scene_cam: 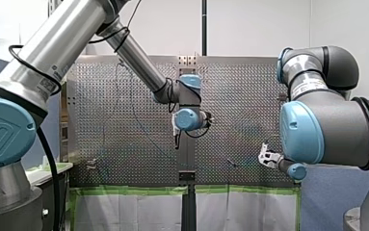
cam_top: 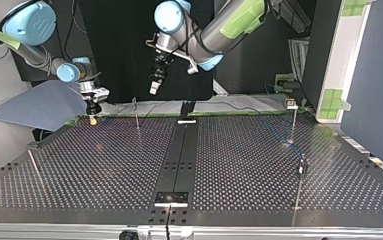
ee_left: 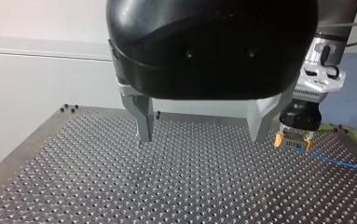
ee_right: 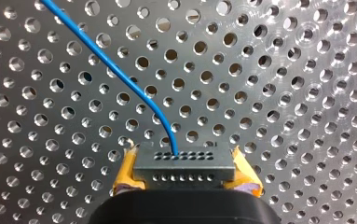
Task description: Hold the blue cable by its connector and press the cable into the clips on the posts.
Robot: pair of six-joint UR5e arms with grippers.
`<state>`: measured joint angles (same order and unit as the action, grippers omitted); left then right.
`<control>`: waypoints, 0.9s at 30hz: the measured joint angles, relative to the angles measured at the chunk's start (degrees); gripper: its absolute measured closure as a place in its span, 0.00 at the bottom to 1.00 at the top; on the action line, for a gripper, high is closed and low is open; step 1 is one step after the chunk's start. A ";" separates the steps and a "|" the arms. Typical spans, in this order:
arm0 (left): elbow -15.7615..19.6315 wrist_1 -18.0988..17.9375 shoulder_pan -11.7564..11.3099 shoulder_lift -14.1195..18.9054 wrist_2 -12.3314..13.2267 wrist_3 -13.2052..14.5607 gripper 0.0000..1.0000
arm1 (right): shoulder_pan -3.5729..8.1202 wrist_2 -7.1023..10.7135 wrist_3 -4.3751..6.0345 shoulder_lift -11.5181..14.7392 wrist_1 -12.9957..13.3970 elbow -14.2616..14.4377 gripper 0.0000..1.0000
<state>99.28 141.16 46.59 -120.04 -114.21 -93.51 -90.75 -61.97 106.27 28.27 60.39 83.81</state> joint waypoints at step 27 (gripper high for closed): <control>14.45 -4.03 -0.80 14.45 0.89 -2.94 0.00 | -0.38 0.00 0.00 0.00 0.24 0.00 1.00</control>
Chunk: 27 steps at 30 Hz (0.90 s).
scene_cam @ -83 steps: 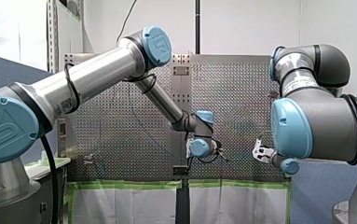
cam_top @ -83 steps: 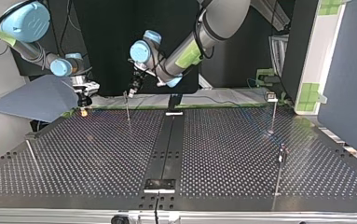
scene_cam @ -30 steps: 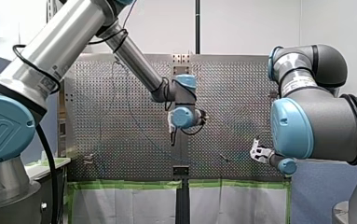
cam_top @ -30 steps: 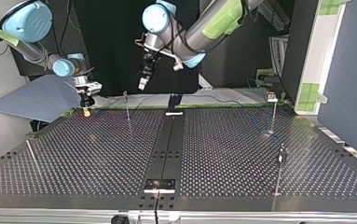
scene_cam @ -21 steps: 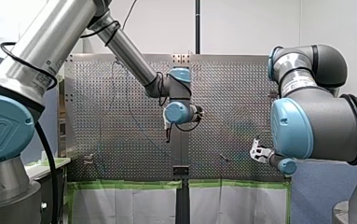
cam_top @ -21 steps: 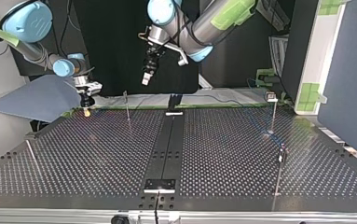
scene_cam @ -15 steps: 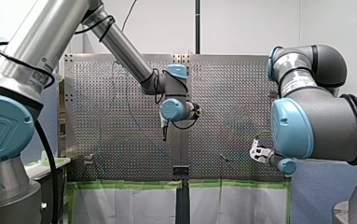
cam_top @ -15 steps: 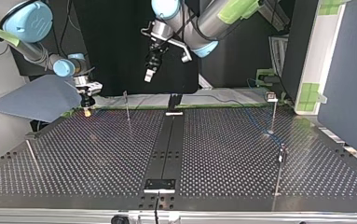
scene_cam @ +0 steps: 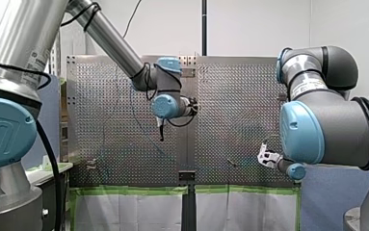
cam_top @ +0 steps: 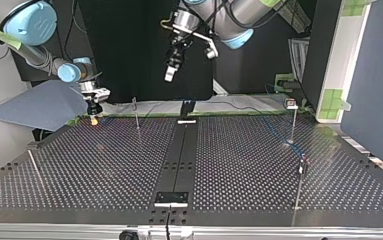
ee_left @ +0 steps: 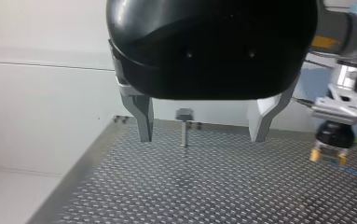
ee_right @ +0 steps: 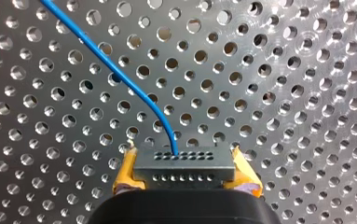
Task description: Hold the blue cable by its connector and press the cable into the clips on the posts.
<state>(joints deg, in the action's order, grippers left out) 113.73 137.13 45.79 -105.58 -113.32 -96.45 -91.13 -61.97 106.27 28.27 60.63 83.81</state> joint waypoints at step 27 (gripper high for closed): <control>13.14 -13.14 0.36 0.15 -1.98 -3.60 0.00 | -1.27 1.04 -0.89 1.74 -1.94 0.01 1.00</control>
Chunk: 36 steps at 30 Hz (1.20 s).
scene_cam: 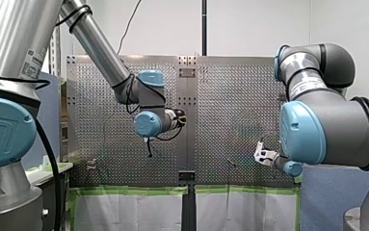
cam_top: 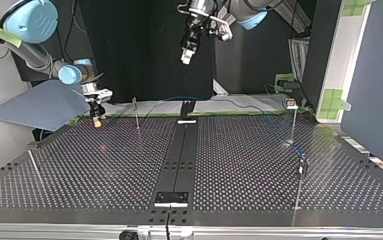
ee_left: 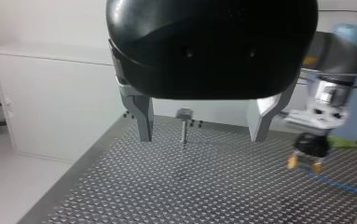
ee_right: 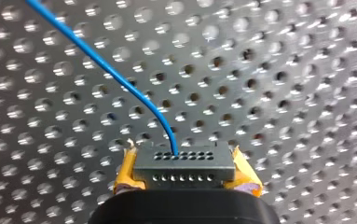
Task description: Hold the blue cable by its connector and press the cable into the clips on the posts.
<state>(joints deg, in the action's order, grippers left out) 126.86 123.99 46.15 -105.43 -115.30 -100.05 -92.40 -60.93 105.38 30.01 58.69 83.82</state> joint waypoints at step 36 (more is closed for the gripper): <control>10.30 -10.29 1.42 -9.03 0.29 0.12 0.00 | -0.45 0.10 -0.51 5.65 -4.10 0.17 1.00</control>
